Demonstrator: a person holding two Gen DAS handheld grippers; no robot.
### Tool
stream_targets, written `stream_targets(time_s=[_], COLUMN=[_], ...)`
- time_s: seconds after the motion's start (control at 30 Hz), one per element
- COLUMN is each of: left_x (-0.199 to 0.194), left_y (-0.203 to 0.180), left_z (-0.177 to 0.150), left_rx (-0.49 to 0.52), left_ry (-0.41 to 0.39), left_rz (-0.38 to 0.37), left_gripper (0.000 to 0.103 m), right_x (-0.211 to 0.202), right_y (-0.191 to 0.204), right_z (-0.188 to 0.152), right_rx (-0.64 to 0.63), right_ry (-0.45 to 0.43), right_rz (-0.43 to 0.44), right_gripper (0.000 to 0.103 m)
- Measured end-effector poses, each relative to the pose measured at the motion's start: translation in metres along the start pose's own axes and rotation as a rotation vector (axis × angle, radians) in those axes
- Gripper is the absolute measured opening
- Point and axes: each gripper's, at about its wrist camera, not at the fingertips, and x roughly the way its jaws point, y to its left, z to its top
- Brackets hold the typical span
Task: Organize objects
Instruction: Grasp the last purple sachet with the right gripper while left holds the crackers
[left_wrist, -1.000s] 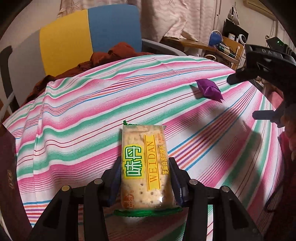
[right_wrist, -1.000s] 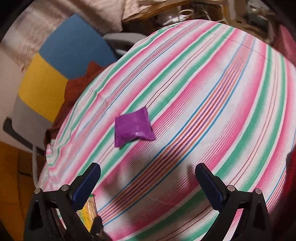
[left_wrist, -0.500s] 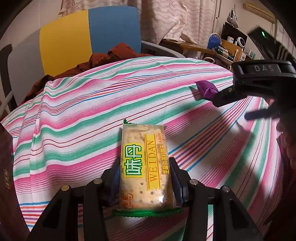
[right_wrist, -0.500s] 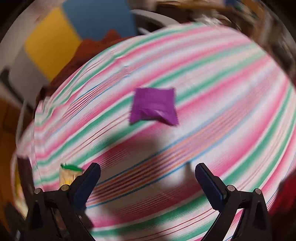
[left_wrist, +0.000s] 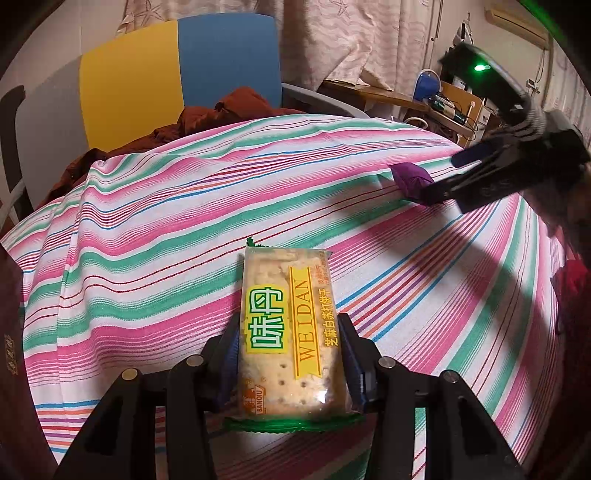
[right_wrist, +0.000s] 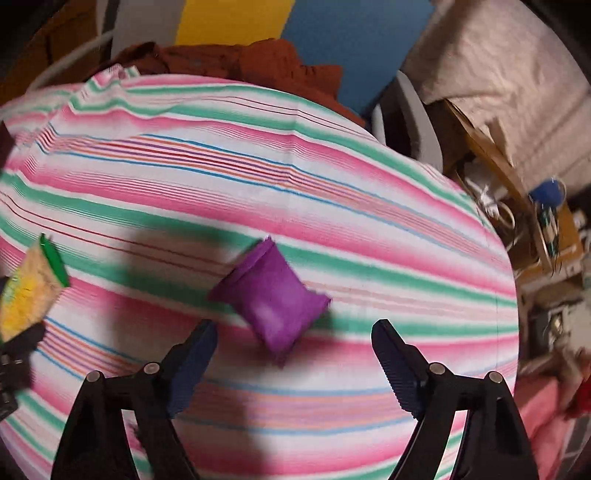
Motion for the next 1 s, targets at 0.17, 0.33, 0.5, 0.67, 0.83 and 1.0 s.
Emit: stream_targets(time_s=[0.17,0.33,0.5,0.67,0.83,1.0], left_x=[0.0,0.001,0.001,0.001,0.0,0.0], left_y=[0.0,0.0,-0.001,0.0,0.0,-0.002], left_z=[0.0,-0.001,-0.001,-0.001,-0.001,-0.001], left_rx=[-0.002,0.002,0.001,0.002,0.007,0.014], left_ry=[-0.003,-0.007,-0.01,-0.011,-0.011,-0.014], left_rz=[-0.002,0.002,0.0,0.001,0.005,0.014], left_gripper=[0.049,0.049,0.049,0.049,0.049,0.049], right_x=[0.021,0.017,0.002,-0.01,-0.012,-0.013], right_y=[0.0,0.006,0.027,0.05,0.052,0.062], right_z=[0.013,0.013,0.004,-0.011,-0.022,-0.015], right_rx=[0.007,0.081,0.174,0.285,0.348,0.292], right_ry=[0.037,0.038,0.057,0.067,0.018,-0.009], right_rz=[0.02,0.074,0.16,0.246,0.228,0.187], right_gripper=[0.075,0.038,0.038,0.038,0.038,0.038])
